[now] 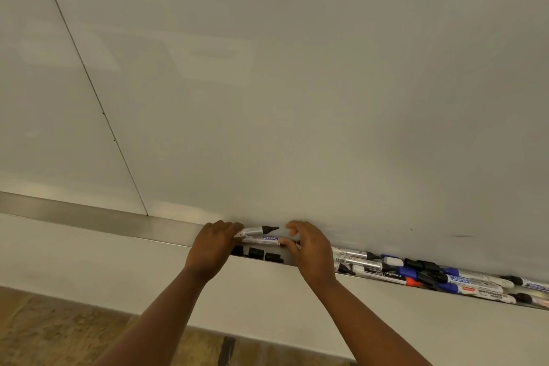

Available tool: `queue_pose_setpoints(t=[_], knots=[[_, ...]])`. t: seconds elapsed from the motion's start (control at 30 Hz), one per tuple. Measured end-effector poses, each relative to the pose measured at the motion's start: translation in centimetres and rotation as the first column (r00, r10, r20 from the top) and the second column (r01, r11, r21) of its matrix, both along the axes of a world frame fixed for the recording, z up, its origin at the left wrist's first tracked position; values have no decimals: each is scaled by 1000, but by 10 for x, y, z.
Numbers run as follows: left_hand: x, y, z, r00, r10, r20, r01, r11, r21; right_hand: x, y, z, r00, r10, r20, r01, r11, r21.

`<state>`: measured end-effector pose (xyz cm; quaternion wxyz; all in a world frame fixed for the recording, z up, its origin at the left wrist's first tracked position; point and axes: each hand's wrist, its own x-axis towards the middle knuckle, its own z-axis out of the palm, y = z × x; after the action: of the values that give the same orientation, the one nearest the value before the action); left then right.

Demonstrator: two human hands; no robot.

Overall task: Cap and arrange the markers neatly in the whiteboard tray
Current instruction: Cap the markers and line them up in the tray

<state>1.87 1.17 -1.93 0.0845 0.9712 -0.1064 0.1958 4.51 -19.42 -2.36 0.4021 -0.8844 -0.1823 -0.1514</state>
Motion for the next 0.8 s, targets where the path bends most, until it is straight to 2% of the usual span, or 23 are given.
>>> queue_pose_setpoints(t=[0.07, 0.17, 0.23, 0.4, 0.47, 0.57, 0.63, 0.67, 0.73, 0.8], knots=[[-3, 6, -3, 999, 30, 17, -29, 996, -81, -4, -1, -1, 997, 36, -70, -38, 999, -35], [-4, 9, -7, 998, 61, -7, -61, 978, -200, -10, 3, 0, 962, 185, -201, -239, 927, -289], [-4, 8, -4, 998, 53, -23, -57, 971, -232, -11, 7, 0, 952, 197, -235, -279, 875, -397], [-3, 10, -5, 999, 33, -7, -34, 965, -260, -5, 8, -2, 940, 184, -287, -295, 862, -412], [-4, 9, -3, 999, 35, -14, -38, 965, -261, -4, 5, -2, 938, 209, -276, -290, 910, -296], [-4, 7, -1, 998, 48, -33, -55, 965, -258, -4, 3, 4, 957, 115, -265, -92, 991, 100], [-4, 5, 1, 998, 43, -48, -55, 963, -263, -3, 1, 12, 928, 63, -367, 80, 929, 362], [-4, 4, 2, 998, 37, -51, -49, 963, -266, -4, 1, 16, 900, 89, -427, 130, 879, 458], [-5, 1, 4, 998, 23, -53, -36, 960, -278, -6, 3, 22, 845, 201, -495, 150, 800, 581], [-5, -1, 5, 999, 14, -45, -27, 957, -289, -10, 3, 23, 817, 297, -494, 125, 745, 655]])
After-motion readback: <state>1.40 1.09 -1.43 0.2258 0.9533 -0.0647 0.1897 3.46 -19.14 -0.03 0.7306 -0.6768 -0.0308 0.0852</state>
